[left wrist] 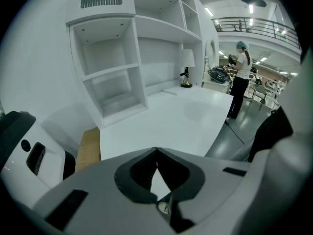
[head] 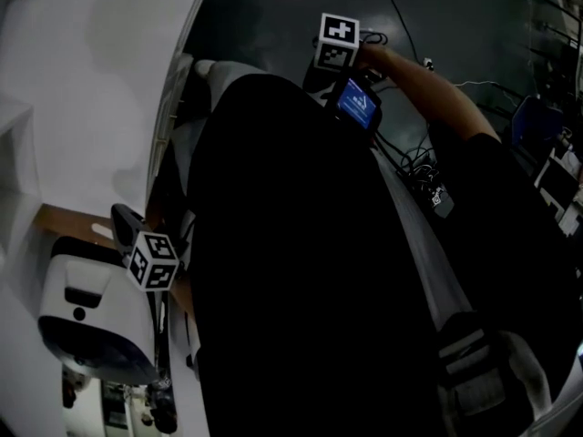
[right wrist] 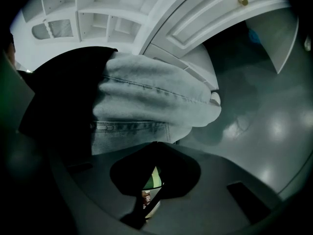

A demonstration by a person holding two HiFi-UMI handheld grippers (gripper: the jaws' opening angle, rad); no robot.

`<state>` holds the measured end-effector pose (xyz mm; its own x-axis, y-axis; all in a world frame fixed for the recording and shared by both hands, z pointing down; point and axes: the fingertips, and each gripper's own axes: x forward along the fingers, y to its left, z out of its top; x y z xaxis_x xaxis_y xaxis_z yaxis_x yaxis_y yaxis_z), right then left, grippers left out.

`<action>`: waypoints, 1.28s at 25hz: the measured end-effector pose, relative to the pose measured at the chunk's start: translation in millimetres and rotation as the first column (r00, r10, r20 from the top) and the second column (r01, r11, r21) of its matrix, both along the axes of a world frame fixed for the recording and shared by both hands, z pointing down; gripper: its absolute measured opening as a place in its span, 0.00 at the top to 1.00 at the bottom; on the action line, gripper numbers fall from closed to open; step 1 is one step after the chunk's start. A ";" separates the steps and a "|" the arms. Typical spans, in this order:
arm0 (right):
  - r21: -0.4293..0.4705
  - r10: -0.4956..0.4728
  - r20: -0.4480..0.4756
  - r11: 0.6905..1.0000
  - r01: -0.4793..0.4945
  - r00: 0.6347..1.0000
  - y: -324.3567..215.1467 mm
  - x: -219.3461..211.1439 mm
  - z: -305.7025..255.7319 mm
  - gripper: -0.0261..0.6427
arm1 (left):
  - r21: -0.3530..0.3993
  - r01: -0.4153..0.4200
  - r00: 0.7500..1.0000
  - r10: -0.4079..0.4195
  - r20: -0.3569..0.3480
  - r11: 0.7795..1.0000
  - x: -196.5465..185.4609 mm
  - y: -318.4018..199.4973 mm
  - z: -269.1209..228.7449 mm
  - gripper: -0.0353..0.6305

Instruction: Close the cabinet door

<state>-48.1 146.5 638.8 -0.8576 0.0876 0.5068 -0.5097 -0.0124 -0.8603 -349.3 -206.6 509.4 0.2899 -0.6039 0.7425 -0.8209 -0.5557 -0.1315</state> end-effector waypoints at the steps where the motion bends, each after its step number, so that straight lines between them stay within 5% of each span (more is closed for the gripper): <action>1: 0.004 -0.003 -0.003 1.000 0.003 1.000 3.2 -1.0 -0.4 0.93 | -0.004 -0.006 1.000 0.006 -0.001 1.000 1.2 3.6 1.8 0.93; 8: 0.065 0.057 -0.123 0.997 -0.049 0.991 20.0 -20.0 2.6 0.93 | 0.020 -0.073 0.996 0.074 -0.055 0.997 -10.0 23.3 5.2 0.93; 12: 0.092 0.212 -0.068 0.974 -0.206 0.975 29.8 -106.0 -5.7 0.93 | -0.104 -0.117 0.992 0.120 0.024 0.988 -64.9 54.2 13.0 0.93; 15: 0.143 0.207 -0.187 0.973 -0.181 0.960 54.8 -65.0 35.6 0.93 | -0.148 -0.167 0.986 0.164 -0.032 0.975 -9.4 75.2 86.9 0.93; 19: -0.088 0.188 -0.255 0.972 -0.216 0.948 155.0 -80.1 29.7 0.93 | -0.220 -0.298 0.954 0.284 -0.095 0.929 39.7 108.1 109.4 0.93; 22: -0.174 0.072 -0.266 0.977 -0.121 0.961 192.4 -85.6 23.9 0.93 | -0.235 -0.345 0.937 0.317 -0.147 0.909 61.0 129.4 104.9 0.93; 27: -0.088 -0.040 -0.321 0.996 0.012 0.946 165.5 -53.9 31.5 0.93 | -0.236 -0.370 0.929 0.352 -0.115 0.898 84.1 148.1 118.5 0.93; 30: 0.008 0.011 -0.308 1.000 -0.009 0.951 132.8 -22.3 34.0 0.93 | -0.241 -0.354 0.935 0.345 -0.077 0.904 101.4 138.9 118.7 0.93; 32: 0.046 0.092 -0.331 0.996 -0.082 0.939 124.7 14.7 41.4 0.93 | -0.238 -0.391 0.920 0.386 -0.069 0.889 135.4 138.0 107.3 0.93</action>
